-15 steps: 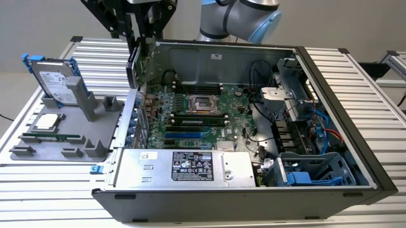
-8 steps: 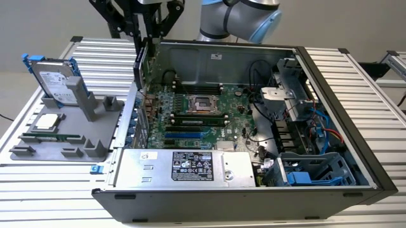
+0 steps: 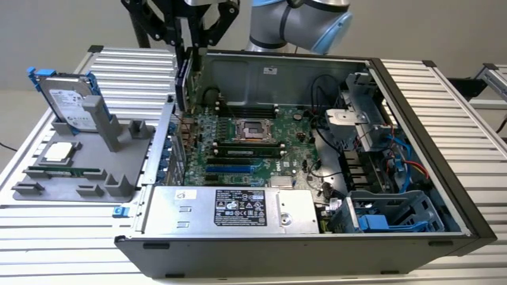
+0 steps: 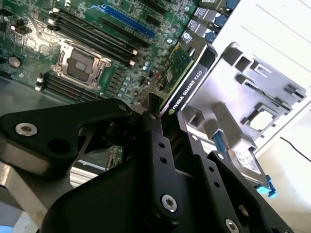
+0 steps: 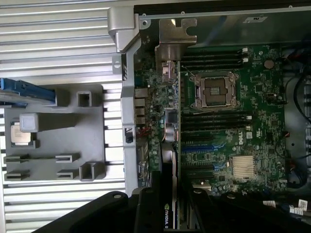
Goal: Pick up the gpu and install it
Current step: 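Pick up the gpu and move the gpu toward the slot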
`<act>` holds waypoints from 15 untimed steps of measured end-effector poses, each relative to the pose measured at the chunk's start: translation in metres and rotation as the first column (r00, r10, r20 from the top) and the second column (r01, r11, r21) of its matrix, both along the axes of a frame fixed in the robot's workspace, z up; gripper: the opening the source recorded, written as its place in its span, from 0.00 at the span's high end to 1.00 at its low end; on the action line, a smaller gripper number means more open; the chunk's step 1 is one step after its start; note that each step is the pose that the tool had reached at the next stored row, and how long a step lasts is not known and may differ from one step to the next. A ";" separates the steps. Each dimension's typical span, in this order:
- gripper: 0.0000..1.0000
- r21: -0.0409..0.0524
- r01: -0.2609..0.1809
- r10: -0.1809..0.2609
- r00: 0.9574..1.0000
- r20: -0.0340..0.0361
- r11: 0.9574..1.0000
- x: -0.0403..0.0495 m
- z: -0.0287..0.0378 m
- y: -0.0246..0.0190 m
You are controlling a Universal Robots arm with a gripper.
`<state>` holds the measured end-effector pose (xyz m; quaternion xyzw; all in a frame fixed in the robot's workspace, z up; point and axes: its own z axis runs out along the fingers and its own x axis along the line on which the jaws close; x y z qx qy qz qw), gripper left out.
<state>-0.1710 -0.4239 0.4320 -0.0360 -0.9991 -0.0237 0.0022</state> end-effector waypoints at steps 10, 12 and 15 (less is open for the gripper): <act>1.00 0.000 0.000 0.000 1.000 0.000 1.000 0.0132 0.0000 0.0000; 1.00 0.000 0.000 0.000 1.000 0.000 1.000 0.0161 0.0000 0.0000; 1.00 0.000 0.000 0.000 1.000 0.000 1.000 0.0206 0.0000 0.0000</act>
